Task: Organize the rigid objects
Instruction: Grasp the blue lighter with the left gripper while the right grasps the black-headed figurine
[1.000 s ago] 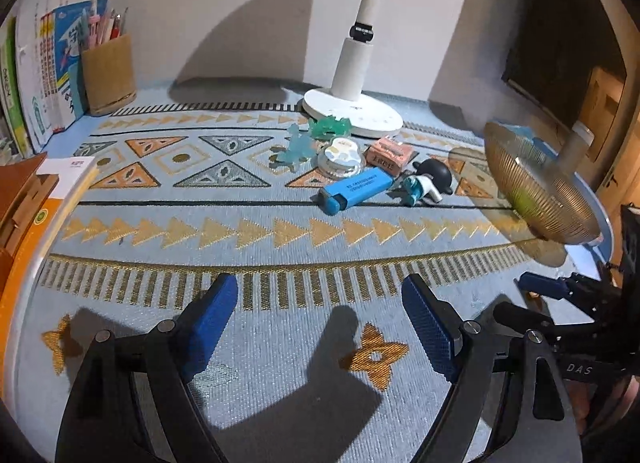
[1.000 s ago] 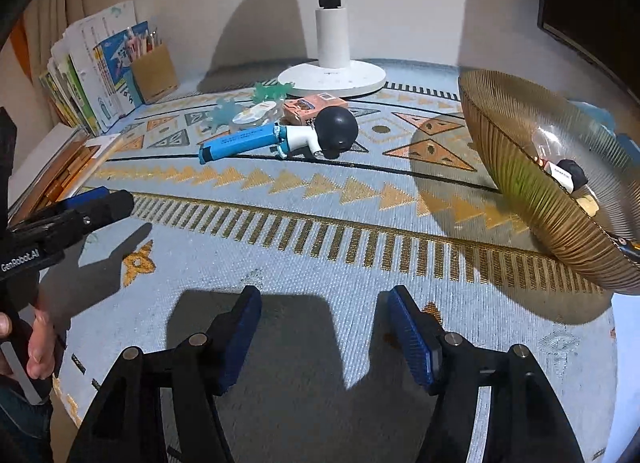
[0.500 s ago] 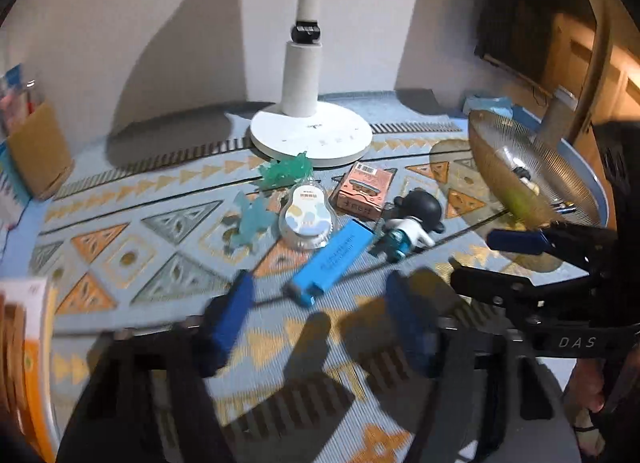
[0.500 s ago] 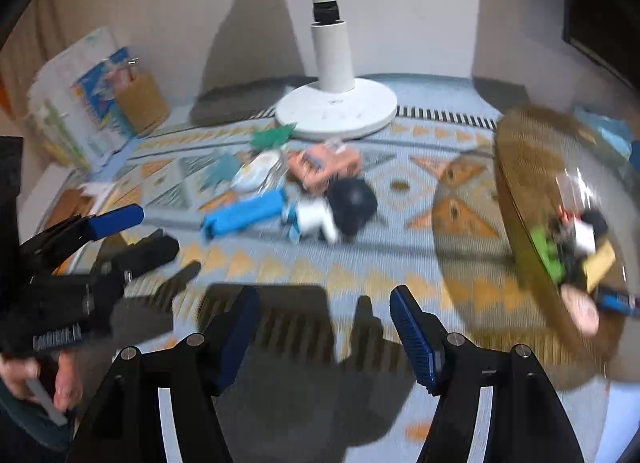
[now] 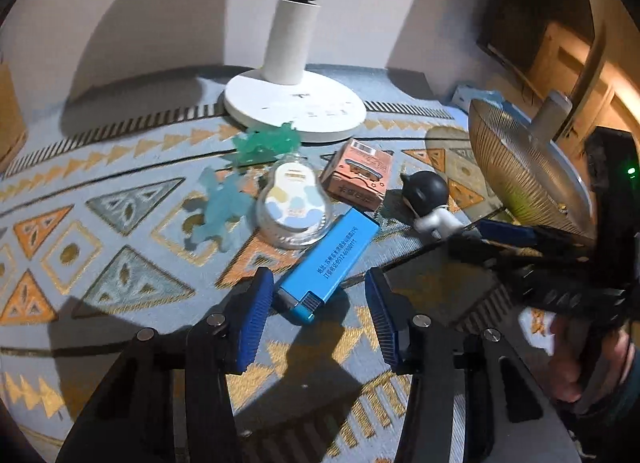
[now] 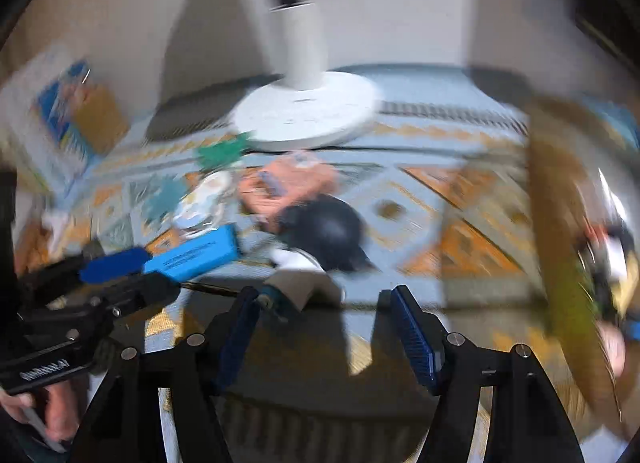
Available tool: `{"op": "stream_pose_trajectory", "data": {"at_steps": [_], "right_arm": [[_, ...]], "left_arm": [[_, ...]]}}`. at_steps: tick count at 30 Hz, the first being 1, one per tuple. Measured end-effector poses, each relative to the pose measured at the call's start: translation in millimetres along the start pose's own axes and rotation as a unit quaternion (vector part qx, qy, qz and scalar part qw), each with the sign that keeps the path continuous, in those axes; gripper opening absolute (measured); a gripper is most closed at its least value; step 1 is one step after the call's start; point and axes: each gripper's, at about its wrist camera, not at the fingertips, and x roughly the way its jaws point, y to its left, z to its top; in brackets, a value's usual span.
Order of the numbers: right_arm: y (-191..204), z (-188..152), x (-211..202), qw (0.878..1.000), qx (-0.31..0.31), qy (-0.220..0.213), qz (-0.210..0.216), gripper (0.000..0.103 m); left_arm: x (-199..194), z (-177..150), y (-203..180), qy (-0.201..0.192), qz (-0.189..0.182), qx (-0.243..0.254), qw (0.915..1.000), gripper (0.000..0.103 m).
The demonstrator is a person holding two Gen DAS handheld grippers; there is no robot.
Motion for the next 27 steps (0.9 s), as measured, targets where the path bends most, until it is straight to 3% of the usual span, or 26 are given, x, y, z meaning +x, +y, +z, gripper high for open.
{"op": "stream_pose_trajectory", "data": {"at_steps": [2, 4, 10, 14, 16, 18, 20, 24, 27], "right_arm": [[-16.6, -4.7, -9.0, 1.000, 0.030, -0.008, 0.001, 0.066], [-19.1, -5.9, -14.0, 0.999, 0.035, -0.006, 0.029, 0.066], [14.5, 9.2, -8.7, 0.998, -0.058, -0.001, 0.033, 0.066], [27.9, 13.5, 10.8, 0.996, -0.083, 0.016, 0.029, 0.065], [29.3, 14.2, 20.5, 0.996, -0.081, 0.019, 0.016, 0.059], [27.5, 15.8, 25.5, 0.997, -0.076, 0.017, 0.008, 0.048], [27.2, 16.1, 24.9, 0.997, -0.080, 0.007, 0.004, 0.046], [24.3, 8.4, 14.5, 0.997, -0.073, 0.009, 0.033, 0.046], [23.0, -2.7, -10.1, 0.997, -0.065, -0.003, 0.052, 0.046]], "left_arm": [[7.2, 3.5, -2.9, 0.007, 0.006, 0.006, 0.9999, 0.045], [11.0, 6.5, -7.8, 0.005, 0.015, 0.017, 0.9997, 0.045], [19.2, 13.2, -13.8, 0.011, 0.041, 0.046, 0.9980, 0.045], [26.5, 17.9, -20.7, 0.011, 0.052, 0.068, 0.9963, 0.042], [27.3, 15.9, -26.4, 0.010, 0.066, 0.086, 0.9940, 0.041], [24.2, 13.6, -28.9, 0.007, 0.056, 0.088, 0.9945, 0.028], [21.7, 10.9, -33.1, 0.006, 0.047, 0.089, 0.9950, 0.022], [4.5, 0.1, -44.7, -0.009, 0.048, 0.076, 0.9959, 0.022], [-23.8, -11.5, -48.6, -0.030, 0.029, 0.046, 0.9981, 0.022]]}}
